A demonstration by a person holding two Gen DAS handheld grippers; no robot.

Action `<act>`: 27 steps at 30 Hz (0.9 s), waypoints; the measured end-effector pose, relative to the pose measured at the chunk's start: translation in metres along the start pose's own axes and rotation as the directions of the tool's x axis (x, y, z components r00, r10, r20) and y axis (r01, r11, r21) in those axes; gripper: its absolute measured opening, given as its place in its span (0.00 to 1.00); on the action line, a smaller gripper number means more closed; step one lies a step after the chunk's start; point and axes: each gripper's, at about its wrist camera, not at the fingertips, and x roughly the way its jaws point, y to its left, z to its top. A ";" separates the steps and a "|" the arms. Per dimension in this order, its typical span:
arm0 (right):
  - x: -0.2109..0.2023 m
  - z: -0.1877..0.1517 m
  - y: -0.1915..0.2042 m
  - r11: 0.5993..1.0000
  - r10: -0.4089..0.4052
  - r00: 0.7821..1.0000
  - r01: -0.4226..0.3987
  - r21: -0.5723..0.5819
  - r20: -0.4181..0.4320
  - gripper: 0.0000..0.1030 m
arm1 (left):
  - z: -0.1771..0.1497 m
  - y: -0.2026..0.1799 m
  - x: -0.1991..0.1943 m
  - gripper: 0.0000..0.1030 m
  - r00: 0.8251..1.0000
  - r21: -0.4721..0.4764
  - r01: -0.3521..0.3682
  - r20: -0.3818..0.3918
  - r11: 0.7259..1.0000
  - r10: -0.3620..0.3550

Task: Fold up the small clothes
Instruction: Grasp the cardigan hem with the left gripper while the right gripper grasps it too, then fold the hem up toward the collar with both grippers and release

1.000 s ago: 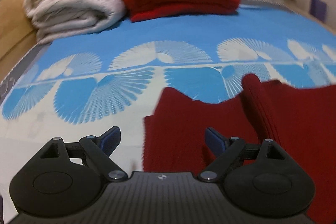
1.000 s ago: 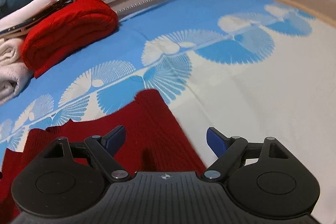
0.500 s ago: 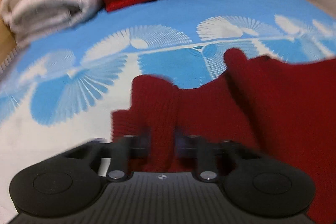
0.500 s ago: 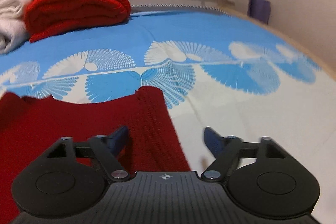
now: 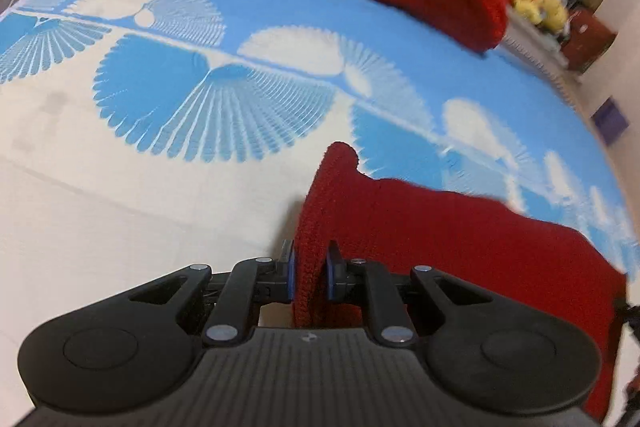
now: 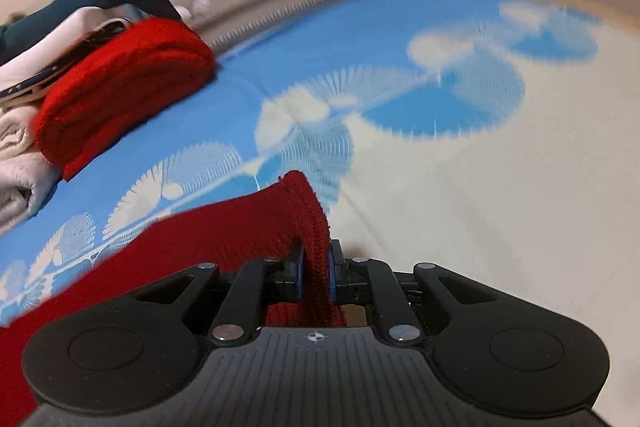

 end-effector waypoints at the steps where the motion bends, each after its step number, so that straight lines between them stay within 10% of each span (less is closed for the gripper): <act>1: 0.004 -0.002 0.001 1.000 0.000 1.000 0.000 0.000 -0.008 0.11 | -0.001 -0.004 0.002 0.14 1.000 0.010 -0.014 0.008 1.000 0.014; 13: -0.003 -0.002 0.023 0.998 0.017 0.997 -0.013 -0.059 0.071 0.11 | -0.002 0.001 -0.019 0.15 0.996 -0.042 -0.010 0.086 0.999 0.014; 17: 0.025 -0.017 0.021 0.988 -0.094 0.995 0.091 -0.125 -0.014 0.23 | -0.010 0.008 -0.005 0.55 0.996 -0.030 -0.086 0.037 0.996 0.087; 19: 0.024 -0.016 0.018 0.986 -0.125 0.992 0.121 -0.116 -0.032 0.44 | -0.015 0.011 -0.019 0.79 0.992 -0.027 -0.107 0.069 0.994 0.109; 27: -0.037 -0.019 0.001 0.997 0.032 0.998 -0.036 -0.063 -0.062 0.65 | -0.076 0.018 -0.080 0.83 1.000 0.136 -0.008 -0.005 0.991 0.008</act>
